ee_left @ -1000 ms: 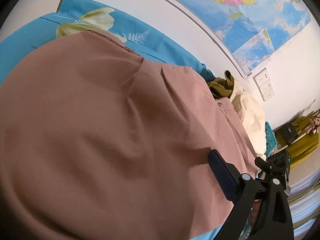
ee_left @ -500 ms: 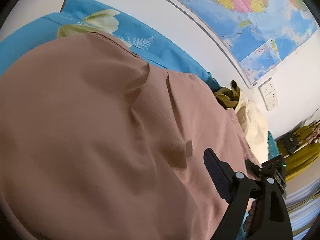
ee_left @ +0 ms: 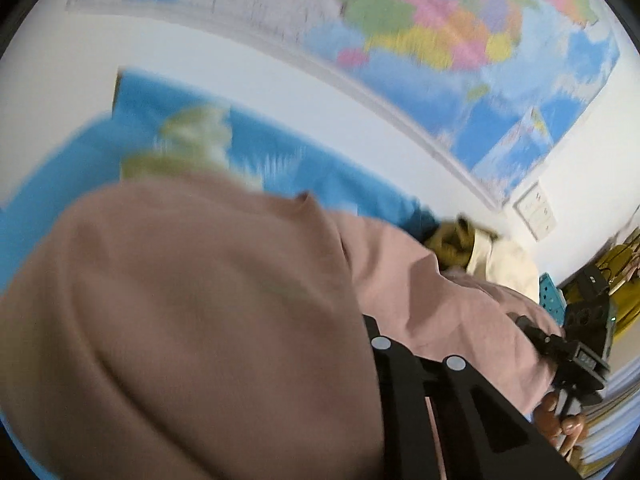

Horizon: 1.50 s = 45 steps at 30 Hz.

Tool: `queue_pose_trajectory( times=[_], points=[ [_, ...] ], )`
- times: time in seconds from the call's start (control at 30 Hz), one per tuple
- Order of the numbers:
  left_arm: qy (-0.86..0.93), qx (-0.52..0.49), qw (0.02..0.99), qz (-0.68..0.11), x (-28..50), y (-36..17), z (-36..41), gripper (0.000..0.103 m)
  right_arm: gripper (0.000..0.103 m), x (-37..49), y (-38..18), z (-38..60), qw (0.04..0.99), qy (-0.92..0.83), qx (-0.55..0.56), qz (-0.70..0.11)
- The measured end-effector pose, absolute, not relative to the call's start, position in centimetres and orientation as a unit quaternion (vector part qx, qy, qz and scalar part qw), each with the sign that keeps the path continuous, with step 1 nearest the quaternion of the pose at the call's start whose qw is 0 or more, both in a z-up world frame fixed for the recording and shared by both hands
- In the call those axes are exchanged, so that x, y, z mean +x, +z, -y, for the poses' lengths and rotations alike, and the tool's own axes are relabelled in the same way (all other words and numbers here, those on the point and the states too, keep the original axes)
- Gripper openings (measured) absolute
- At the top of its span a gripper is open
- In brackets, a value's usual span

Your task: Fold large clothes

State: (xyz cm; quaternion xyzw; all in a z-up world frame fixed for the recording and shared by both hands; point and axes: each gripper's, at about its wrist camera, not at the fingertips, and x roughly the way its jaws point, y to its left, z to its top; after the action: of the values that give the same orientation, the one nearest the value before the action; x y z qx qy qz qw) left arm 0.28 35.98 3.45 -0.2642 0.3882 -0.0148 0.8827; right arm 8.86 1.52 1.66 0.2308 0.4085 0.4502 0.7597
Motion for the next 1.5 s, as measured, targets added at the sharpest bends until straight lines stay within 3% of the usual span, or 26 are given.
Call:
queue_pose_trajectory(
  times=[0.23,0.43,0.57,0.7,0.8,0.97,1.0,1.1,1.17,1.2,1.23,1.37,1.5],
  points=[
    [0.047,-0.219,0.913,-0.341,3.7,9.7,-42.6,0.012,0.017,13.4,8.2,-9.7,0.767,0.5,0.199,-0.35],
    [0.125,-0.197,0.931,-0.28,4.5,12.5,-49.8,0.012,0.016,16.4,9.1,-18.3,0.75,0.542,0.197,-0.325],
    [0.188,-0.213,0.913,-0.293,4.5,8.2,-55.6,0.013,0.016,17.1,4.9,-24.1,0.734,0.552,0.164,-0.359],
    [0.23,-0.259,0.861,-0.371,4.3,0.5,-60.1,0.013,0.018,16.8,-3.5,-28.8,0.691,0.536,0.124,-0.469],
    [0.229,-0.283,0.848,-0.384,3.3,-2.3,-61.5,0.017,0.032,16.3,-6.0,-28.4,0.673,0.537,0.131,-0.491],
    [0.224,-0.264,0.853,-0.39,3.6,-1.9,-61.3,0.023,0.054,16.9,-5.6,-24.3,0.664,0.528,0.164,-0.503],
    [0.223,-0.26,0.853,-0.394,3.6,-1.9,-61.3,0.027,0.065,17.0,-5.5,-23.7,0.666,0.526,0.163,-0.503],
    [0.224,-0.245,0.85,-0.409,3.5,-2.0,-61.1,0.037,0.066,17.4,-5.3,-21.0,0.675,0.513,0.178,-0.499],
    [0.224,-0.24,0.848,-0.416,3.0,-2.2,-61.1,0.042,0.049,17.9,-5.6,-20.0,0.668,0.514,0.192,-0.503],
    [0.223,-0.24,0.847,-0.418,2.9,-2.4,-61.2,0.045,0.021,18.0,-5.7,-20.6,0.661,0.519,0.183,-0.51],
    [0.223,-0.239,0.846,-0.421,2.8,-2.4,-61.1,0.047,0.006,17.9,-5.8,-21.3,0.655,0.524,0.177,-0.515],
    [0.243,-0.2,0.845,-0.433,2.5,-2.2,-59.9,0.053,0.005,15.4,-5.3,-22.4,0.664,0.536,0.123,-0.506],
    [0.259,-0.173,0.845,-0.435,0.9,-1.3,-58.5,0.065,0.006,15.5,-6.5,-23.1,0.666,0.504,0.09,-0.542]
  ],
)
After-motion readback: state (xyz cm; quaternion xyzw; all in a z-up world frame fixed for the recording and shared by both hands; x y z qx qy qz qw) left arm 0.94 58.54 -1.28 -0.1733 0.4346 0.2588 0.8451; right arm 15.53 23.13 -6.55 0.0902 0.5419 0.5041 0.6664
